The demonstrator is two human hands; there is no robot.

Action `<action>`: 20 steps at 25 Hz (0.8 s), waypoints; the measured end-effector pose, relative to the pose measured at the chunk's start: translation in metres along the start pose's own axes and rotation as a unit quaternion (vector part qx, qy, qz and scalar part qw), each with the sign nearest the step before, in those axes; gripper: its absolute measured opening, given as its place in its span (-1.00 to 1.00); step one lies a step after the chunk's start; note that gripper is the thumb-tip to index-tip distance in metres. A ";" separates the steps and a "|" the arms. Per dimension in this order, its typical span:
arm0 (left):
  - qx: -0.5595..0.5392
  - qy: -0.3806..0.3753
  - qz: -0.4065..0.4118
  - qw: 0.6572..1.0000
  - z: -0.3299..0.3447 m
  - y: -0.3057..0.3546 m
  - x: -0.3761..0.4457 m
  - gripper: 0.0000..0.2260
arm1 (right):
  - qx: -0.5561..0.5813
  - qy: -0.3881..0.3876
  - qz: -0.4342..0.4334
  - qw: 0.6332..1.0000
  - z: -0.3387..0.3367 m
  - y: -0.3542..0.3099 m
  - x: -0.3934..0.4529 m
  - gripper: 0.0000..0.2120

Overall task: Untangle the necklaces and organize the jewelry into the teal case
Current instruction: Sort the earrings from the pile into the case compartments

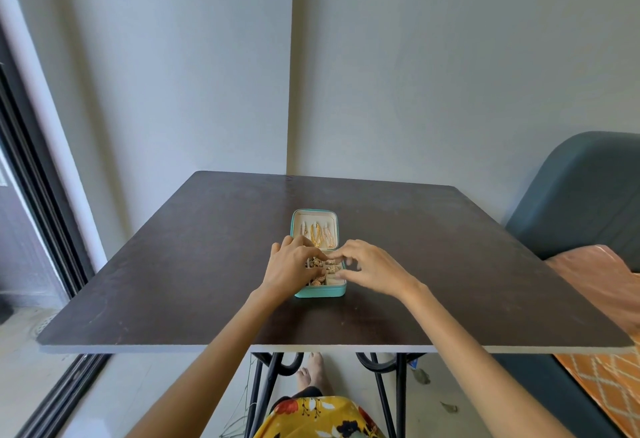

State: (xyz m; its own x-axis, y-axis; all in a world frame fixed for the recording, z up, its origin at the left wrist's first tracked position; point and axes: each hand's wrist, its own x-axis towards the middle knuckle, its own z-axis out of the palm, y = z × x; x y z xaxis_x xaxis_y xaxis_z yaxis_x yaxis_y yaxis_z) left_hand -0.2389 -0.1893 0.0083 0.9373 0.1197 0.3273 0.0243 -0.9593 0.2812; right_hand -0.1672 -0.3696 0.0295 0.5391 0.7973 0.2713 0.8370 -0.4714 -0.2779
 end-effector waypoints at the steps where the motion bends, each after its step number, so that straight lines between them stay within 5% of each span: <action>1: 0.003 0.004 0.004 1.000 0.001 0.000 0.000 -0.72 | 0.014 0.028 0.008 0.999 0.003 0.001 -0.007 -0.79; 7: 0.031 -0.002 0.039 0.999 0.010 0.004 0.001 -0.77 | -0.021 0.084 0.013 0.996 0.019 0.004 -0.030 -0.60; 20: -0.041 0.001 -0.015 0.999 0.005 -0.002 0.006 -0.77 | -0.036 0.118 0.008 0.992 0.030 0.004 -0.028 -0.58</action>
State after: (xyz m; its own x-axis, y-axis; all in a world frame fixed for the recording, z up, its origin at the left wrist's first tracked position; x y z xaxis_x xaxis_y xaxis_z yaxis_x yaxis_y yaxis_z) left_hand -0.2319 -0.1876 0.0051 0.9358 0.1489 0.3196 0.0242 -0.9315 0.3630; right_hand -0.1823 -0.3826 -0.0070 0.5521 0.6826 0.4788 0.8282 -0.5152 -0.2205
